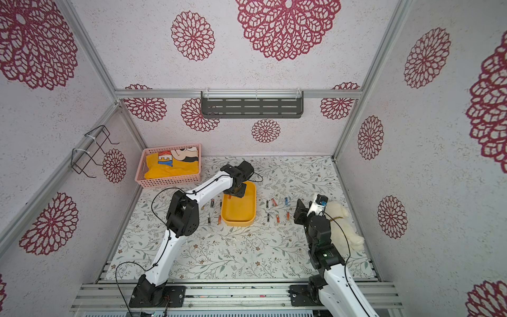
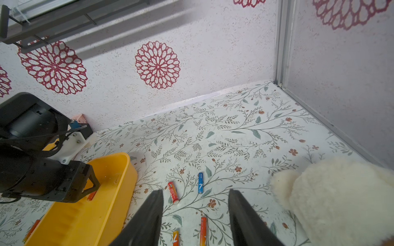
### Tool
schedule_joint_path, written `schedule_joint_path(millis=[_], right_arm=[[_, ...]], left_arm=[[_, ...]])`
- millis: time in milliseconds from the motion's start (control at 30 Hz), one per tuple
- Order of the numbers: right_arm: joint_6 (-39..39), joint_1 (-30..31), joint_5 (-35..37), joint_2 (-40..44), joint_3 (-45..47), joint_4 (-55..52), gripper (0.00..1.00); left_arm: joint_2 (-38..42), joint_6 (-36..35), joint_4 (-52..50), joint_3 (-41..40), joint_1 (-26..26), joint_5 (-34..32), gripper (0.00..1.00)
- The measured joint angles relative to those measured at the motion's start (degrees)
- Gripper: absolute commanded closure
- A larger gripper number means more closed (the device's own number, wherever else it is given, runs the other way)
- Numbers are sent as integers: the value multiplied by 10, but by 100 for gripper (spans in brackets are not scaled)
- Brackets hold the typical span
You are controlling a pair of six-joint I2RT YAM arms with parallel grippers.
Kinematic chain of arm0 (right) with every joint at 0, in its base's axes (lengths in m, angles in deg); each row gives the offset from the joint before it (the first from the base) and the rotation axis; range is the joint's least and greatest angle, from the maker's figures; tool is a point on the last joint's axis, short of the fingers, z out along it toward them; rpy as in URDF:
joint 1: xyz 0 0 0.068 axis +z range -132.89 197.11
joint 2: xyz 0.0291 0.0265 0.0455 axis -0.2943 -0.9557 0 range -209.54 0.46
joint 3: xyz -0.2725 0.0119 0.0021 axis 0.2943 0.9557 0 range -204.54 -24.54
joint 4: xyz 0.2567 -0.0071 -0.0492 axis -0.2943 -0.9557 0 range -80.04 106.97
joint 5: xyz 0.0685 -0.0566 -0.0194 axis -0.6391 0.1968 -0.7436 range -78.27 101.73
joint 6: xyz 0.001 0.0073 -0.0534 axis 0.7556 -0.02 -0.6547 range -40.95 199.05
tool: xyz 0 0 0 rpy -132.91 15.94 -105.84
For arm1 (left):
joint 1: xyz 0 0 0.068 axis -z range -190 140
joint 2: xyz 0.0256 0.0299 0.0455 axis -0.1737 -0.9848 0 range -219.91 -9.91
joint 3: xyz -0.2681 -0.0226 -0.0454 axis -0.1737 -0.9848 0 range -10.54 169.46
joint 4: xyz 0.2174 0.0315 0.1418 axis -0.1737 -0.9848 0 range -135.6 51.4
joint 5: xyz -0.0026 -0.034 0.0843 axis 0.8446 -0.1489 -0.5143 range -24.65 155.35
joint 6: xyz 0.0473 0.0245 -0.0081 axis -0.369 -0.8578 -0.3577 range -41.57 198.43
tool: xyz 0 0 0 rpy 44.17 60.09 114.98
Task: Take the batteries out of the storage box
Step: Pick up the battery from the storage box.
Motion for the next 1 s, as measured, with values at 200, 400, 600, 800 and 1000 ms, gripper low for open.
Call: schedule_joint_path(millis=[200,400,600,800,1000], right_arm=[[0,0,1,0,0,0,45],[0,0,1,1,0,0,45],[0,0,5,14,0,-3,45],[-1,0,16,37,0,-5,45],[-1,0,22,48,8,-7,44]], left_arm=[[-26,4,-2,4,0,-3,54],[-40,9,-3,11,-1,-9,54],[-43,15,9,7,-4,8,63],[-36,23,46,-13,-14,43,69],[-32,27,74,-24,-27,77,65]])
